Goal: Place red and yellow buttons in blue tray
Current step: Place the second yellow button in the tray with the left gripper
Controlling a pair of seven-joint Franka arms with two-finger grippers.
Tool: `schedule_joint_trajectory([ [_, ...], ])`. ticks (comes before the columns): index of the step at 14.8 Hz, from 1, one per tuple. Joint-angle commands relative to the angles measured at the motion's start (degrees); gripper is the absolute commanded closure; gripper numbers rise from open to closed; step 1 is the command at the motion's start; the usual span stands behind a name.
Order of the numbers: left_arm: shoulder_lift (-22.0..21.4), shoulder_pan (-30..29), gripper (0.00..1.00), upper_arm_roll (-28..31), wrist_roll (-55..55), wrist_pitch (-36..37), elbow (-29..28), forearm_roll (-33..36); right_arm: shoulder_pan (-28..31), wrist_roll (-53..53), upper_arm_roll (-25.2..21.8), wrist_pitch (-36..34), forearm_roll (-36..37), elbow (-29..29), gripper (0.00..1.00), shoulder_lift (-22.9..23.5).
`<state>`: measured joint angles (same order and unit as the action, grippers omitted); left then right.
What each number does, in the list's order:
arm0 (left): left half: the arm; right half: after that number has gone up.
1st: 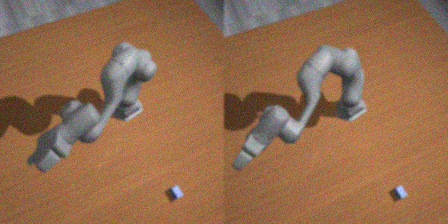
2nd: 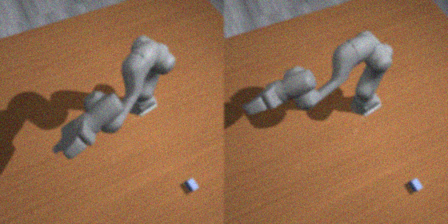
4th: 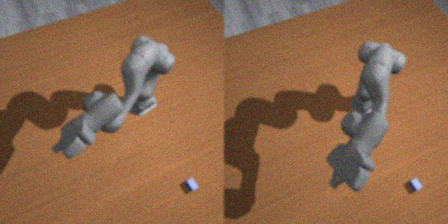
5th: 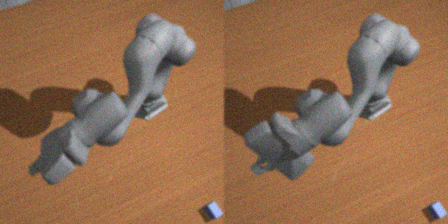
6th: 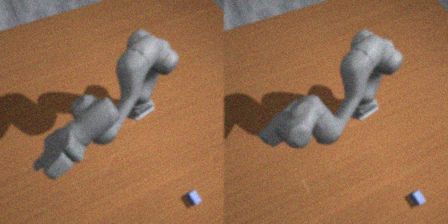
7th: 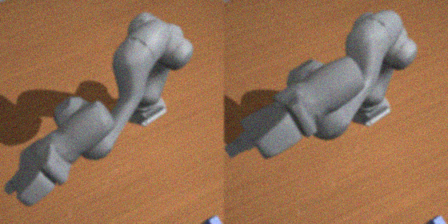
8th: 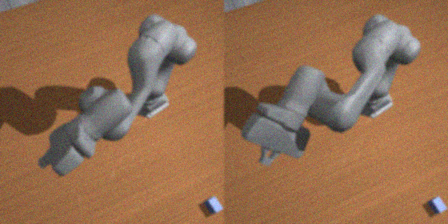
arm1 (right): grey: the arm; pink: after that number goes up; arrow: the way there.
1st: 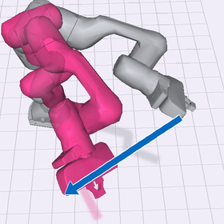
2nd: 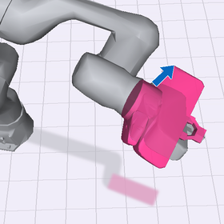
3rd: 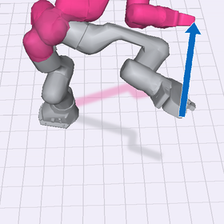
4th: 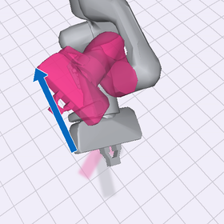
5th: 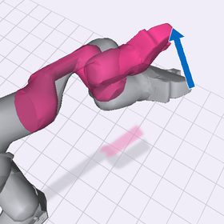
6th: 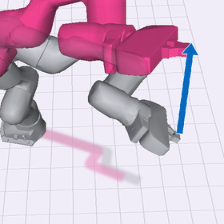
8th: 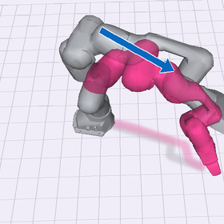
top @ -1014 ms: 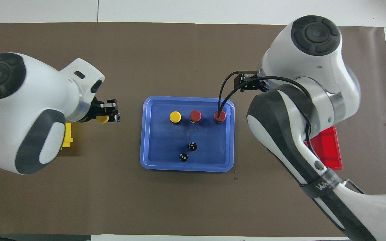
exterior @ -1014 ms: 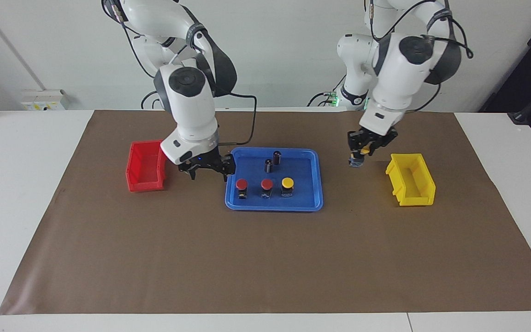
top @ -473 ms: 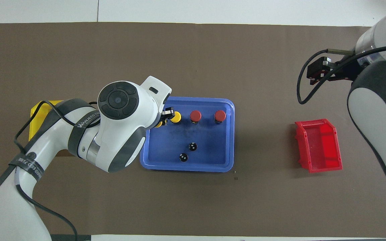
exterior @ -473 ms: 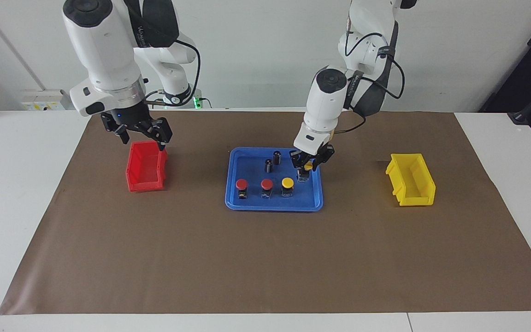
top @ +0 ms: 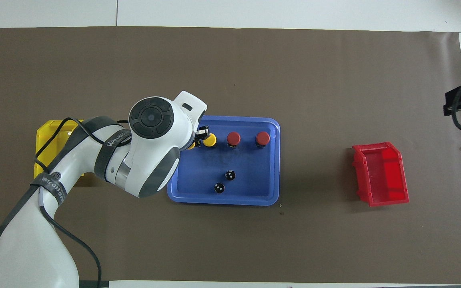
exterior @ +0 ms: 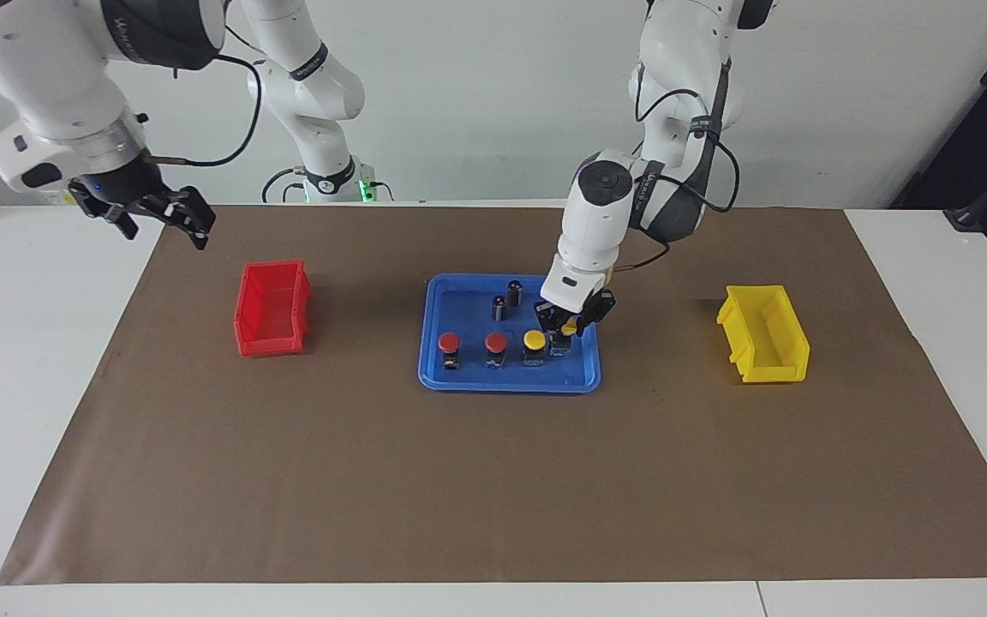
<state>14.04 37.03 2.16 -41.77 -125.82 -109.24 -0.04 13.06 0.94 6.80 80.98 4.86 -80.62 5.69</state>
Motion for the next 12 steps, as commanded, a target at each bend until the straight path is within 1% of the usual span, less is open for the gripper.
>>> schedule_joint_trajectory([
  [1,0.46,0.23,0.98,0.48,-0.68,-1.88,-0.53,2.14,-3.03,-6.2,-7.74,-0.29,-1.96,-3.48,0.0,-2.43],
  [2,0.55,0.15,0.98,0.57,-0.68,-2.06,-0.53,2.23,-4.34,-6.39,-10.12,-0.55,-2.05,-4.01,0.0,-3.13],
  [3,0.72,0.14,0.98,0.65,-0.68,-2.15,-0.53,2.23,-6.01,-6.48,-11.62,-1.17,-2.05,-5.32,0.0,-4.53],
  [4,1.34,0.14,0.99,0.74,-0.51,-2.15,-0.53,2.23,-6.46,-6.48,-12.5,-0.91,-2.05,-6.9,0.0,-5.76],
  [6,1.43,-1.16,0.98,0.83,0.19,-2.15,-0.79,2.32,-6.64,-6.39,-12.6,-0.65,-1.96,-8.84,0.0,-7.09],
  [8,1.43,-1.35,0.98,0.83,1.07,-2.32,-1.41,2.32,-6.73,-6.48,-12.69,1.02,-1.96,-9.12,0.0,-7.36],
  [9,1.34,-1.44,0.95,0.74,1.16,-2.58,-1.5,2.32,-6.73,-6.48,-12.69,1.11,-1.88,-9.03,0.0,-7.18],
  [10,1.43,-1.52,0.8,0.74,1.42,-2.85,-1.5,2.32,-6.81,-6.48,-12.69,1.11,-1.87,-8.94,0.0,-7.1],
  [11,1.43,-1.53,0.58,0.74,1.6,-3.02,-1.5,2.32,-6.82,-6.39,-12.6,1.11,-1.87,-8.85,0.0,-7.01],
  [12,1.43,-1.79,0.48,0.74,1.52,-3.03,-1.5,2.32,-6.9,-6.39,-12.6,1.2,-1.87,-8.68,0.0,-6.66],
])
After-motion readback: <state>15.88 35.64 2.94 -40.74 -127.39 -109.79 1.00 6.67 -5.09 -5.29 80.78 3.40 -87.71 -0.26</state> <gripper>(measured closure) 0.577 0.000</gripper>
